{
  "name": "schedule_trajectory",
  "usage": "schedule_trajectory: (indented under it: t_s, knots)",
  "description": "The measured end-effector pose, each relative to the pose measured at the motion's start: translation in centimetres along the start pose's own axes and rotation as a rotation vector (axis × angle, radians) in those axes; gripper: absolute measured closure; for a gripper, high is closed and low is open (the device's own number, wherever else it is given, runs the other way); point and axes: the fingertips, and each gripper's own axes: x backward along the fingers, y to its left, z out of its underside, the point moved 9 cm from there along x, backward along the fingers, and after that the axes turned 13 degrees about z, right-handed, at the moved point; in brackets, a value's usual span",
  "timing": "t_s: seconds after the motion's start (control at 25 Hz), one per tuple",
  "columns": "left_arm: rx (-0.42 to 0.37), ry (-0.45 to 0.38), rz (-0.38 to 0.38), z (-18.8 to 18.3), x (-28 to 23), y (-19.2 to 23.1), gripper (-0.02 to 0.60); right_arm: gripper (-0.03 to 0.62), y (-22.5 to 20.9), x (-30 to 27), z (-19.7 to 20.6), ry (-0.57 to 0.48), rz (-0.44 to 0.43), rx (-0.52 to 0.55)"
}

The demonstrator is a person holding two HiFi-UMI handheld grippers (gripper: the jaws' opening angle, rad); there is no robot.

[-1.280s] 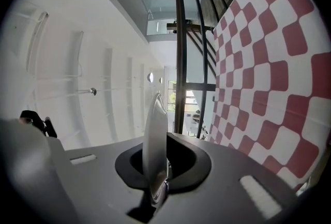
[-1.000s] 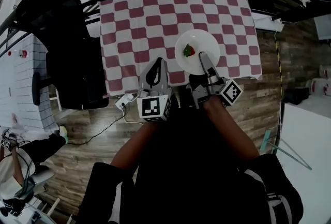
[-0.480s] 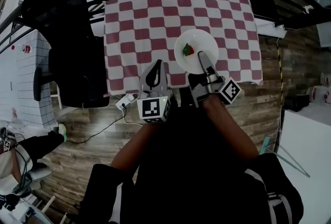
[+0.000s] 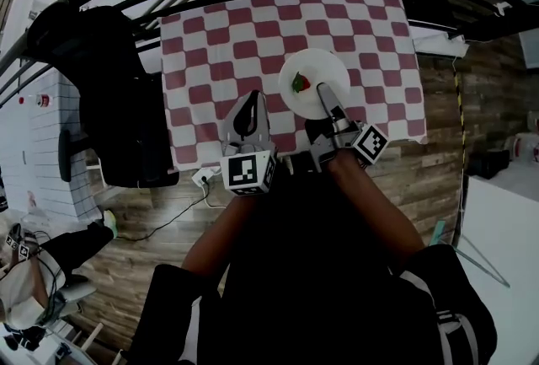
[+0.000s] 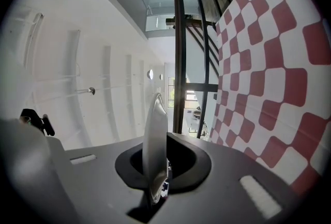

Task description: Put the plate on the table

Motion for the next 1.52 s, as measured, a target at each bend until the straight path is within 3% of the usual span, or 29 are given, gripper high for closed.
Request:
schedule_trajectory:
  t_s: [0.36,0.8,1.52]
  knots:
    - [-0.008,0.031,-0.007,-0.5,-5.8,1.4,0.574,0.588,-1.2,-4.2,-3.2,0.060,-0.008,-0.026]
    - [0.019,0.027,-0.009,-0.3,-10.8,2.1,0.574,0.588,-3.2,-8.7,-6.7,0.145,0.021,0.063]
    - [0.014,0.123,-0.087,1.5,-12.2,3.4,0.574,0.588,-11.6,-13.3,-7.5,0.265,0.012,0.084]
